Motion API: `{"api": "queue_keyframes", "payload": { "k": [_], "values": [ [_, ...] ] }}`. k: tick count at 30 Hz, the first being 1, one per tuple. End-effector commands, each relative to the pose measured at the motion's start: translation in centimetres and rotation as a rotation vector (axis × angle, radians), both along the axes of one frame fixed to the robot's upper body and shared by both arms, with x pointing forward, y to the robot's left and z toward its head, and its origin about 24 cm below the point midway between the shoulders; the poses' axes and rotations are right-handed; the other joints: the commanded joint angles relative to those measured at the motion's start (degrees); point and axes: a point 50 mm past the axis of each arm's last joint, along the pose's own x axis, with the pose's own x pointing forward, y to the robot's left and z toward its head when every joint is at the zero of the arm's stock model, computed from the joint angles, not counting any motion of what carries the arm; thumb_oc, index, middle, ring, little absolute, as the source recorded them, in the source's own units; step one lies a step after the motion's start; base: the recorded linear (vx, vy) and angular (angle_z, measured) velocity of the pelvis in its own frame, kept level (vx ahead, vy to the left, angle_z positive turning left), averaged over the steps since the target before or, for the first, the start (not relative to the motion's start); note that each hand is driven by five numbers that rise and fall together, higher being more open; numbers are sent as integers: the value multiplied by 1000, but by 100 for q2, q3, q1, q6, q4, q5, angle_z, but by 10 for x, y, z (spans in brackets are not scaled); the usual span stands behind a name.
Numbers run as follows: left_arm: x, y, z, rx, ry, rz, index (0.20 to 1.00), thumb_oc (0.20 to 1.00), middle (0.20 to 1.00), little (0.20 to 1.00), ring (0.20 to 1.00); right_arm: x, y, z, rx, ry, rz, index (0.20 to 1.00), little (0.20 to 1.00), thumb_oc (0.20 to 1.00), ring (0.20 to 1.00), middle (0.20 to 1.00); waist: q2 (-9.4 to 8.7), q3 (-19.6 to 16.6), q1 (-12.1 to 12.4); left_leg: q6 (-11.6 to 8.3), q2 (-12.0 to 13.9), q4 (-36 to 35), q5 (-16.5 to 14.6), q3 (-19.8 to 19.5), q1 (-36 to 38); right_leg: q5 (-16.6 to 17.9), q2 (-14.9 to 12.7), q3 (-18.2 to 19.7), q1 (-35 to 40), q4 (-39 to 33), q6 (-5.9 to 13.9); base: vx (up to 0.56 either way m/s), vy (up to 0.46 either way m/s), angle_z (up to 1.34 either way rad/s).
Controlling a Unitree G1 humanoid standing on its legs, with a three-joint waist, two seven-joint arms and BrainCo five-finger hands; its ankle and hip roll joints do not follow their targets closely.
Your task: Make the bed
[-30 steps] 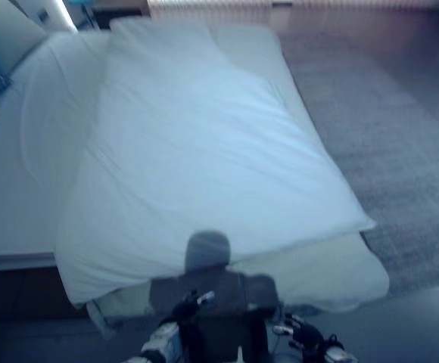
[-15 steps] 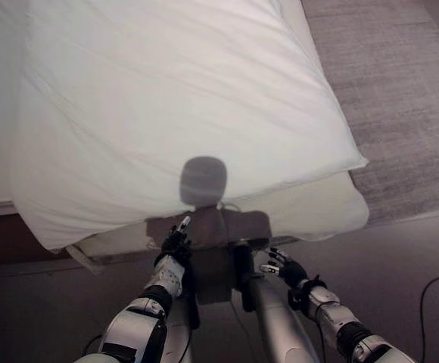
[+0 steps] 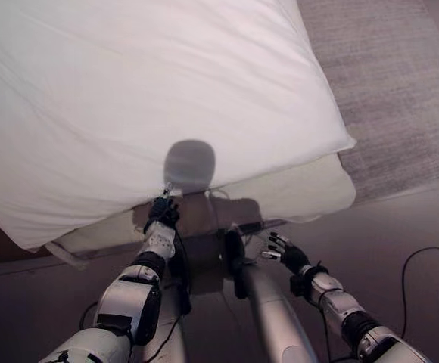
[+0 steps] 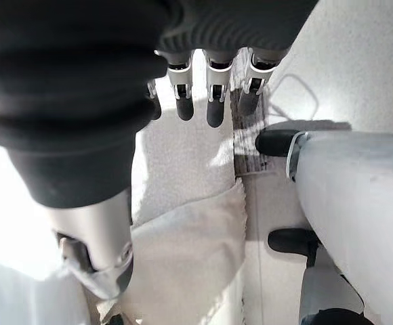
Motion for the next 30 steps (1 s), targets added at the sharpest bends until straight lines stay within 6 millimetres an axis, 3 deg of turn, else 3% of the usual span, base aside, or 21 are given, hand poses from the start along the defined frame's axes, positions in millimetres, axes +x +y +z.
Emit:
{"api": "queue_keyframes", "payload": {
  "k": [1,11,12,13,15,30],
  "values": [
    [6,3,12,13,-59,38,1000,1000,1000,1000,1000,-15,4,-6,33,-8,21,1000,1000,1000,1000,1000,11,-578,-27,-314,303,246,3,-117,-504,266,-586,-61,-254,-149,525,23,7,-6],
    [17,23,41,38,-158,85,1000,1000,1000,1000,1000,-22,8,-12,30,11,36,1000,1000,1000,1000,1000,43,-637,-53,-343,341,331,-15,-52,-574,293,-542,0,-338,-204,507,5,0,-2],
    [17,25,43,37,-165,93,824,824,824,824,824,-23,8,-13,31,15,34,1000,1000,1000,1000,1000,47,-641,-49,-344,342,331,-16,-53,-576,293,-535,6,-344,-207,504,4,-11,-8],
    [18,25,45,33,-175,97,567,567,567,567,567,-24,8,-13,32,17,32,1000,1000,1000,1000,1000,54,-640,-44,-348,341,327,-13,-57,-581,295,-533,15,-349,-209,502,2,-17,-8],
    [19,25,48,34,-185,102,200,200,200,200,200,-25,9,-14,36,20,28,1000,1000,1000,1000,1000,63,-643,-42,-351,334,328,-6,-70,-598,300,-534,8,-357,-215,496,0,-9,-3],
    [24,15,69,-12,-324,102,200,200,200,200,200,-21,24,-7,152,-7,4,1000,1000,1000,1000,1000,159,-617,72,-322,245,220,80,-141,-603,347,-550,-35,-304,-300,480,0,0,0]
  ]
}}
